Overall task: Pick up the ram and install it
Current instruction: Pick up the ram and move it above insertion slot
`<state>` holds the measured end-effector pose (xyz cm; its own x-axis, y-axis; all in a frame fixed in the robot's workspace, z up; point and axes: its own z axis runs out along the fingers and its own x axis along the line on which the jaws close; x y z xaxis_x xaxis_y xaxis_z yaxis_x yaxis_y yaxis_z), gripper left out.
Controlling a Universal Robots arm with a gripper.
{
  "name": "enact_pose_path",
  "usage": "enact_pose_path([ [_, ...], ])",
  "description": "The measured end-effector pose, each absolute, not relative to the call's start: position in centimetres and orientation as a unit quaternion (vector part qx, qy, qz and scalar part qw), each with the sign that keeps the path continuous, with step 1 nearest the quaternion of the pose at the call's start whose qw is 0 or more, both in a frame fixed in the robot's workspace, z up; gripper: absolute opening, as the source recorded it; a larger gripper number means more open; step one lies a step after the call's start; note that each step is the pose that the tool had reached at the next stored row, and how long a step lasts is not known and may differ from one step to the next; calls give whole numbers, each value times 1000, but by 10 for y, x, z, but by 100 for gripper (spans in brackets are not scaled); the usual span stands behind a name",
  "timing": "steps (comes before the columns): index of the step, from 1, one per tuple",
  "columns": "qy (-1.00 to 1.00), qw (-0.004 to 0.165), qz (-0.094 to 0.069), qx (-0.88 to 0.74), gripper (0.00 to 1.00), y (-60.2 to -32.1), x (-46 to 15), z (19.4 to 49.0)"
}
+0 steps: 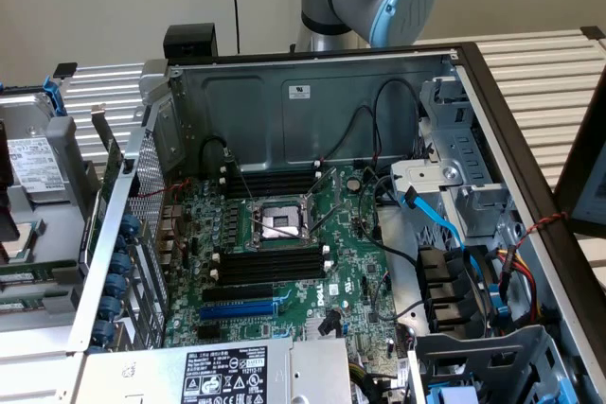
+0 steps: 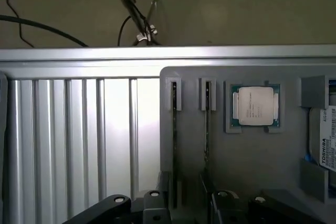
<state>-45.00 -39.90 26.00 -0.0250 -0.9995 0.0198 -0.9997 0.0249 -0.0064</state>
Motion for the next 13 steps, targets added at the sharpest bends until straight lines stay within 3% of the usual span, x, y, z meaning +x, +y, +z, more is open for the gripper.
enact_pose_path([
  [13, -718, 5, 9, 696, 36, -404, -447, 236],
])
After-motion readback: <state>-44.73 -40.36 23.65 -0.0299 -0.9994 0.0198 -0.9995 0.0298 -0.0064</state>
